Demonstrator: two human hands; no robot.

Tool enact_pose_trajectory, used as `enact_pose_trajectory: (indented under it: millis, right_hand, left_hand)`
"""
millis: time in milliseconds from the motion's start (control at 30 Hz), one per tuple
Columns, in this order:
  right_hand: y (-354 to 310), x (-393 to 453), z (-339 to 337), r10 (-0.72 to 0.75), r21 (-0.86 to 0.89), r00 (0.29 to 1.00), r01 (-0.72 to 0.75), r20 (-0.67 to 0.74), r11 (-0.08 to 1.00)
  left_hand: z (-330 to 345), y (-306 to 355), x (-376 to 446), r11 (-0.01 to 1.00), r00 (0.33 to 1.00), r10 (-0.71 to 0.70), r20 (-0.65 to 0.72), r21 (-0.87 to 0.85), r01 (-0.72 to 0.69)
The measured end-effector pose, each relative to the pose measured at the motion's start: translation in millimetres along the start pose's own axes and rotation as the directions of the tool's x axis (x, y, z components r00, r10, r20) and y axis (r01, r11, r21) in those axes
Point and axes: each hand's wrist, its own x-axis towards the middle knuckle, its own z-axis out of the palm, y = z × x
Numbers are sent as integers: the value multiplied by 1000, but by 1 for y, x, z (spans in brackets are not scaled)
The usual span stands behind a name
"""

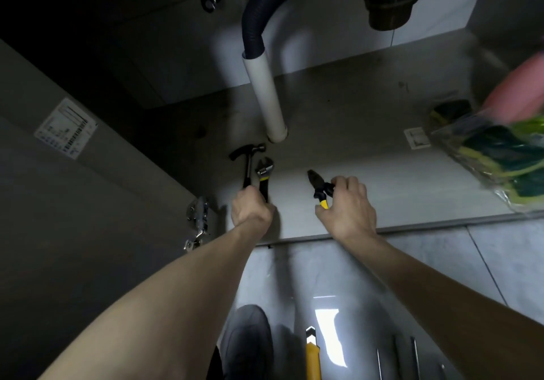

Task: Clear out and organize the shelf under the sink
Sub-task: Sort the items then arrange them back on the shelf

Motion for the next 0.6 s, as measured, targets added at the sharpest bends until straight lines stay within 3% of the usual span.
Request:
enact_pose_trajectory:
  millis: [167, 400, 500, 600]
  right_hand:
    - [5, -9, -1, -81, -109, 997, 78, -17, 991]
    - [27, -35, 0, -167, -30, 981, 165, -101, 986]
    - [31, -43, 2, -174, -24, 979, 172, -105, 985]
    - [23, -43, 7, -147, 1, 986, 148, -79, 989]
  left_hand:
    - [-3, -1, -3, 1000, 999, -20, -40, -20, 19]
    - [0, -4, -2, 1000, 997, -10, -78, -7, 9]
    - [5, -14, -3, 997, 984, 66, -164, 52, -59]
    - [10, -30, -5, 995, 966, 94, -241, 2, -97]
